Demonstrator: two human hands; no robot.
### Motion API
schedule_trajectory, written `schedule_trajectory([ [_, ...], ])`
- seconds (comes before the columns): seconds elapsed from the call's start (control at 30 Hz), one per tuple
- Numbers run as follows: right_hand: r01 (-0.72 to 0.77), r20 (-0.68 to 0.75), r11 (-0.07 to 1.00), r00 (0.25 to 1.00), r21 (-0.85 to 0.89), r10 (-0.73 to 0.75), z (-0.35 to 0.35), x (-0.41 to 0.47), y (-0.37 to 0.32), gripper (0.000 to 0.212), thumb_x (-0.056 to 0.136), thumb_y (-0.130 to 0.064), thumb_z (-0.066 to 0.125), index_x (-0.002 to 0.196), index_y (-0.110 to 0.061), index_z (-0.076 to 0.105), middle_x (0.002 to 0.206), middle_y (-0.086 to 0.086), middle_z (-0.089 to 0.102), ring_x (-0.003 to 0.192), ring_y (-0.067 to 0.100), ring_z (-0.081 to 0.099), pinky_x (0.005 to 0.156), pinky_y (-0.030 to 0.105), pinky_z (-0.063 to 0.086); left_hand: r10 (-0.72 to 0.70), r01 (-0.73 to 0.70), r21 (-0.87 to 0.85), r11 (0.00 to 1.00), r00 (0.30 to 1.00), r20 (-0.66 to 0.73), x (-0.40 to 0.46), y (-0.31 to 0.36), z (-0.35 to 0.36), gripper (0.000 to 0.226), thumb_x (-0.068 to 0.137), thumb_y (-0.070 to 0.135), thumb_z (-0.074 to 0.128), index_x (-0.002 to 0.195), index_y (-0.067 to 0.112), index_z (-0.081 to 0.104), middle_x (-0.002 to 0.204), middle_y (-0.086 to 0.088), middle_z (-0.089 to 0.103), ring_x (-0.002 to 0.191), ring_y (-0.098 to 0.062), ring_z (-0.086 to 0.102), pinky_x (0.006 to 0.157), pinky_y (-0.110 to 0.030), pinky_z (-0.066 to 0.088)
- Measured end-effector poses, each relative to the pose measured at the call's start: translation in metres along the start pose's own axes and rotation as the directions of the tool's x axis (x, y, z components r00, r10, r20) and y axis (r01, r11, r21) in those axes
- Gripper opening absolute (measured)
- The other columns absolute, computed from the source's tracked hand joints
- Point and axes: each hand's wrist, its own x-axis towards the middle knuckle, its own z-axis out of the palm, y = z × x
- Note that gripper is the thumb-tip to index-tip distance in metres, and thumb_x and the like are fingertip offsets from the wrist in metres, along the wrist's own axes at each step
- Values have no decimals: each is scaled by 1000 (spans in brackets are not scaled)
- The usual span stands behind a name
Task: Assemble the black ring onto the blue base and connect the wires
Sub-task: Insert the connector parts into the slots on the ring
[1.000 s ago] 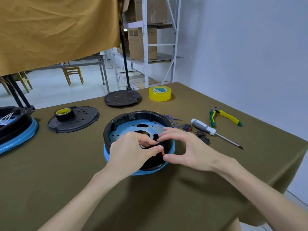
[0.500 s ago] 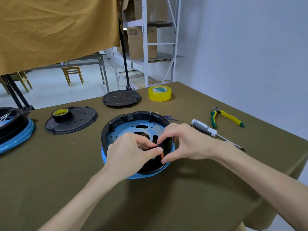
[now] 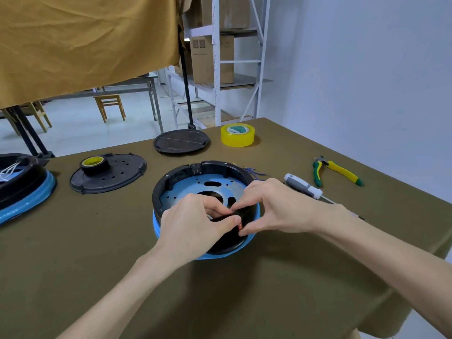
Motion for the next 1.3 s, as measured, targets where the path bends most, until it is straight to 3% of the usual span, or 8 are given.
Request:
schedule_trajectory([
  [0.27, -76, 34, 994, 997, 80, 73, -4, -1, 11, 34, 89, -44, 76, 121, -32, 76, 110, -28, 72, 113, -5, 61, 95, 8, 42, 33, -33, 36, 999, 999, 6, -1, 1, -3, 28, 72, 78, 62, 85, 55, 71, 78, 44, 66, 87, 22, 57, 71, -22, 51],
  [0.47, -96, 112, 965, 991, 245, 70, -7, 6, 19, 25, 91, -32, 77, 115, -29, 80, 108, -20, 77, 111, 6, 68, 96, 20, 50, 94, -94, 72, 993, 996, 2, -3, 2, -6, 23, 77, 73, 58, 87, 56, 71, 81, 47, 64, 92, 22, 57, 68, -20, 50],
  [0.6, -96, 54, 942, 995, 322, 83, -2, 3, 23, 25, 90, -28, 80, 115, -28, 80, 107, -20, 77, 108, 1, 66, 91, 10, 46, 161, -163, 146, 976, 987, 27, -8, -2, -7, 35, 70, 77, 56, 88, 49, 65, 84, 42, 66, 88, 17, 62, 66, -15, 50],
  [0.73, -84, -4, 962, 996, 261, 89, 1, 2, 21, 27, 87, -25, 82, 114, -25, 80, 103, -29, 74, 103, -8, 65, 87, 4, 43, 199, -185, 246, 951, 979, -33, -9, -3, 0, 26, 78, 65, 73, 85, 44, 59, 72, 33, 65, 73, 7, 63, 56, -13, 39],
  [0.93, -114, 54, 986, 993, 121, 109, -3, 6, 14, 28, 88, -33, 79, 116, -32, 79, 103, -35, 71, 102, -14, 61, 85, 1, 40, 245, -225, 295, 929, 969, -31, -11, -4, 2, 31, 79, 72, 51, 85, 43, 62, 64, 26, 58, 65, -1, 59, 50, -19, 37],
  [1.0, -122, 66, 985, 991, 123, 114, -1, 8, 10, 30, 88, -40, 78, 116, -33, 78, 101, -34, 71, 99, -10, 62, 82, 5, 44, 283, -257, 353, 900, 959, -24, -11, -4, 6, 29, 82, 67, 49, 78, 40, 59, 65, 18, 56, 61, -7, 56, 46, -21, 33],
  [1.17, -137, 112, 989, 985, 62, 130, 4, 9, 6, 40, 90, -58, 69, 125, -39, 72, 92, -7, 73, 90, 20, 60, 79, 41, 50, 335, -293, 412, 863, 942, -30, -10, -5, 8, 30, 83, 59, 53, 67, 33, 52, 62, 12, 50, 53, -11, 48, 42, -21, 25],
  [1.3, -134, 137, 991, 982, 17, 131, 2, 9, 8, 46, 92, -61, 65, 122, -28, 75, 94, -3, 72, 90, 19, 57, 81, 38, 47, 363, -321, 420, 849, 931, -22, -7, -7, 8, 33, 83, 58, 54, 65, 31, 50, 60, 11, 49, 51, -11, 48, 42, -21, 26],
])
